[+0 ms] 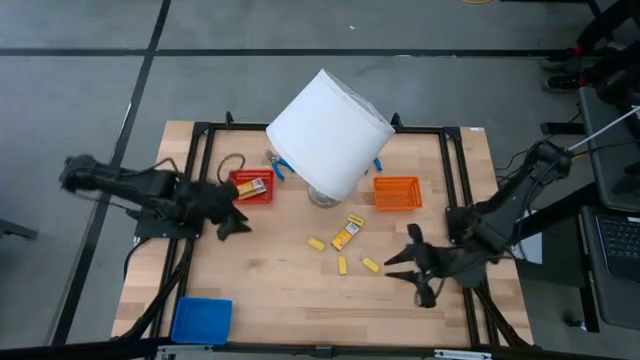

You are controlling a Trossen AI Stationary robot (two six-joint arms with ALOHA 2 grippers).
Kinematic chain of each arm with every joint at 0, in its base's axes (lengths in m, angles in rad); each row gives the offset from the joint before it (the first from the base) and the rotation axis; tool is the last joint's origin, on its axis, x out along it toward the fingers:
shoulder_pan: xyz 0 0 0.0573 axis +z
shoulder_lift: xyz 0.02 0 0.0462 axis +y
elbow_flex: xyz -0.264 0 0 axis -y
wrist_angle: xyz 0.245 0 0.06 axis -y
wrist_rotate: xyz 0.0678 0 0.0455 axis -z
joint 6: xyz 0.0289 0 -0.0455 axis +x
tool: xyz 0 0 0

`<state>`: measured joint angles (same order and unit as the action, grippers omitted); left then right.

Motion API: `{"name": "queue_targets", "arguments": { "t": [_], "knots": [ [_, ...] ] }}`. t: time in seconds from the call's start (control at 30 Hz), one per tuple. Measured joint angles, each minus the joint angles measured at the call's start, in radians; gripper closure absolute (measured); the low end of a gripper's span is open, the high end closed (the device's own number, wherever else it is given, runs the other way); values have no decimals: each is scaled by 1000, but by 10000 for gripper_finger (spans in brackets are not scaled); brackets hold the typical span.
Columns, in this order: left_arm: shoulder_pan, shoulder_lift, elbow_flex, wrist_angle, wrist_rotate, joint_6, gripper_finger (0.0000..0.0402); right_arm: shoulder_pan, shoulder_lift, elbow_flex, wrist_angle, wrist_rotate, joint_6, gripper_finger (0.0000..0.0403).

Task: Pick & Place School Supplies
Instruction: Put the yellow crayon box into the red bin

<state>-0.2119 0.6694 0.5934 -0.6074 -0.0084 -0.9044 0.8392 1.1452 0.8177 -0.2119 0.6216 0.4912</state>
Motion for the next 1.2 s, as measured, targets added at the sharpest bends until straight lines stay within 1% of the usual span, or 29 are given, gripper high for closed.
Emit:
{"name": "queue_targets", "arguments": {
  "t": [0.03, 0.1, 0.17, 0.27, 0.37, 0.43, 0.57, 0.67, 0.8, 0.9, 1.1, 1.2],
  "knots": [
    [-63, 27, 0, 46, -46, -18, 164, -26, 16, 0, -12, -41, -30, 282],
    [-181, 94, 0, 101, -140, -56, 164, -84, 46, 0, -61, -116, -39, 282],
    [-288, 179, -1, 166, -227, -102, 164, -146, 76, 0, -128, -152, -51, 282],
    [-414, 303, 6, 293, -329, -159, 164, -252, 118, 0, -178, -215, -152, 282],
    [-499, 426, 49, 350, -402, -191, 164, -390, 172, 0, -133, -370, -296, 282],
    [-534, 500, 94, 349, -423, -210, 164, -472, 218, 0, -82, -467, -382, 282],
    [-578, 618, 177, 342, -465, -240, 164, -593, 320, 0, 38, -580, -476, 282],
    [-602, 672, 225, 342, -509, -263, 164, -649, 394, 0, 110, -606, -476, 282],
    [-620, 710, 266, 342, -531, -295, 164, -669, 478, 0, 156, -602, -469, 282],
    [-629, 714, 275, 340, -531, -316, 164, -669, 530, 0, 177, -570, -432, 282],
    [-639, 714, 275, 341, -533, -350, 164, -675, 605, 0, 208, -432, -341, 282],
    [-638, 714, 275, 343, -533, -351, 164, -683, 624, -13, 229, -427, -274, 282]
  ]
}}
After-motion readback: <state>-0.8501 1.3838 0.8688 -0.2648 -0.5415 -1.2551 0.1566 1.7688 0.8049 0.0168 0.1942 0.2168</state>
